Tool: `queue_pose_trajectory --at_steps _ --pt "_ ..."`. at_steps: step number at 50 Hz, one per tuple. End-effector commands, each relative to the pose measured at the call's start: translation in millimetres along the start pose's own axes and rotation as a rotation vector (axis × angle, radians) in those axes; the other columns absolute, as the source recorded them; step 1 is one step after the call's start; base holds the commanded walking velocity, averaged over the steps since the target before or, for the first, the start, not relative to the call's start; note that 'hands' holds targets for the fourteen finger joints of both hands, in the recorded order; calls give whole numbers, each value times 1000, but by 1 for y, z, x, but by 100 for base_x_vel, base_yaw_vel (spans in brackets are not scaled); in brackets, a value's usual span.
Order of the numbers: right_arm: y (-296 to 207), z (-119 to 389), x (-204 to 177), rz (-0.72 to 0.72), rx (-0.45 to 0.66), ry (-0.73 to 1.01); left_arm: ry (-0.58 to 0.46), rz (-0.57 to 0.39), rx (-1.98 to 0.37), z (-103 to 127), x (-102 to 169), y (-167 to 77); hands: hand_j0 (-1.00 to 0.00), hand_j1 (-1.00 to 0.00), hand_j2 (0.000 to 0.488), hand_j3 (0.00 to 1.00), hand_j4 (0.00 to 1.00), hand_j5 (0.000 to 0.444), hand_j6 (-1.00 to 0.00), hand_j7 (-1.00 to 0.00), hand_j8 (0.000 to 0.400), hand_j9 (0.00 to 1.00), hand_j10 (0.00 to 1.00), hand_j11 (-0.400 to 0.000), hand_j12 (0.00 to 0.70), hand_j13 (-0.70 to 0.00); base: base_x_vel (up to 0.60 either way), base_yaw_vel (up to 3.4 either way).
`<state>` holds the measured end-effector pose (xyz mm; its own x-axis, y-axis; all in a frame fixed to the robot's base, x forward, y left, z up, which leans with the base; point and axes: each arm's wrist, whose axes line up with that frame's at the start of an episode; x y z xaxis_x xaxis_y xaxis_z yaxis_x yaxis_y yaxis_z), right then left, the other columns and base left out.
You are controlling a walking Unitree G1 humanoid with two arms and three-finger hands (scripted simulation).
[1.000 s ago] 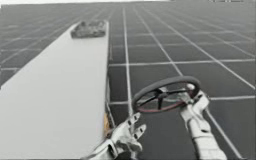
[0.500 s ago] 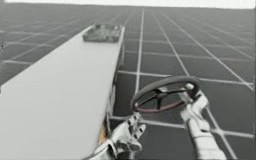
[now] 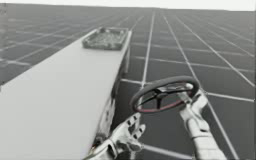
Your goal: Pick up and drop off the object
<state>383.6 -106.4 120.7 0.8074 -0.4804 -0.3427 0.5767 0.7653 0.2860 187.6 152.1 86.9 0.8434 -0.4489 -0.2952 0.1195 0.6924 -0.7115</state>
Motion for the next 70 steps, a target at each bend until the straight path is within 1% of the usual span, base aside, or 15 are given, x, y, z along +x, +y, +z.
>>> queue_pose_trajectory --at_steps 1,19,70 --pt "-3 8 0 3 36 -14 -1 -8 24 3 1 -6 0 0 0 1000 1000 0 0 0 0 1000 1000 -400 0 -700 55 9" --pt "-3 8 0 3 36 -14 -1 -8 24 3 1 -6 0 0 0 1000 1000 0 0 0 0 1000 1000 -400 0 -700 52 -10" --pt "-3 8 0 3 36 -14 -1 -8 24 3 1 -6 0 0 0 1000 1000 0 0 0 0 1000 1000 -400 0 -700 40 -34"
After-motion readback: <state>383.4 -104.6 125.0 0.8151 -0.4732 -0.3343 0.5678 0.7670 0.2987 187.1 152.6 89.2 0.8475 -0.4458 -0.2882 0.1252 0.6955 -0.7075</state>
